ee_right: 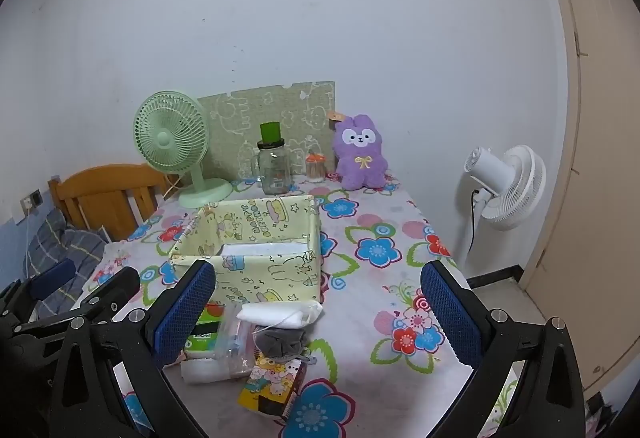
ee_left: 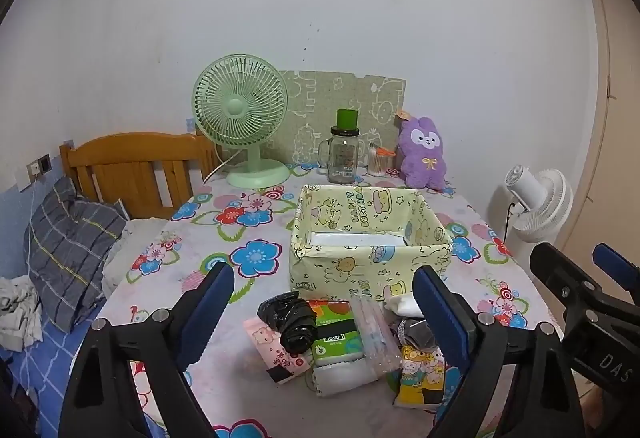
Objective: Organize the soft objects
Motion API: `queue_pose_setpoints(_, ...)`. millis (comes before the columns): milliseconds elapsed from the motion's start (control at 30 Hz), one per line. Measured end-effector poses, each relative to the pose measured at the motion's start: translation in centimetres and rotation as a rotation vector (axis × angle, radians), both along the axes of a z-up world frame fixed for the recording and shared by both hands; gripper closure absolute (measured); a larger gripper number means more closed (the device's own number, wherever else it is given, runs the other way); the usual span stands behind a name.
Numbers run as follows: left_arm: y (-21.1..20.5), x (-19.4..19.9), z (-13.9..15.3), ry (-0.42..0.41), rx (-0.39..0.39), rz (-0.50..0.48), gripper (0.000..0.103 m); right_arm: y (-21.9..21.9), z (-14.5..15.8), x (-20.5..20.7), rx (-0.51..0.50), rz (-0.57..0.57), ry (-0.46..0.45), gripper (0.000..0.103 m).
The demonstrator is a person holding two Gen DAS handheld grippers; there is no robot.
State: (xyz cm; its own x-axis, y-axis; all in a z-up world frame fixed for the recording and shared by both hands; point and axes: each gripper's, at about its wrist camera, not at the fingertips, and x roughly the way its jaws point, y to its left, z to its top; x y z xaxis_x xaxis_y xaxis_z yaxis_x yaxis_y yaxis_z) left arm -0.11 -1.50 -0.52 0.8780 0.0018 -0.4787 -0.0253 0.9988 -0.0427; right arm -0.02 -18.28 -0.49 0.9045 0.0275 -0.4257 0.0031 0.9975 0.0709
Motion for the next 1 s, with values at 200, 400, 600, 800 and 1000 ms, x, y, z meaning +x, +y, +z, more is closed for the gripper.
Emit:
queue_pose_setpoints(200, -0.08, -0.08, 0.13, -0.007, 0.013, -0.005, 0.011, -0.48, 0.15, 0.09, 0.006, -0.004, 0.003, 0.000)
queue_pose_setpoints(400, -0.10, -0.11, 0.16, -0.009, 0.018, -0.005, 0.011, -0.35, 0.00, 0.15, 0.002, -0.003, 0.000, 0.000)
queue_pose_setpoints(600, -0.24, -0.19, 0.22, -0.009, 0.022, -0.008, 0.011, -0.45, 0.12, -0.11, 0.002, -0.004, -0.004, 0.000)
queue_pose_setpoints(800, -0.23, -0.27, 0.28, -0.008, 0.026, -0.008, 0.009, -0.39, 0.13, -0.02, 0.001, -0.005, -0.005, 0.000)
queue_pose_setpoints(1000, -0.26, -0.38, 0.36, -0.009, 0.031, -0.017, 0.001, -0.77, 0.40, -0.39, 0.023, -0.006, -0.004, 0.000)
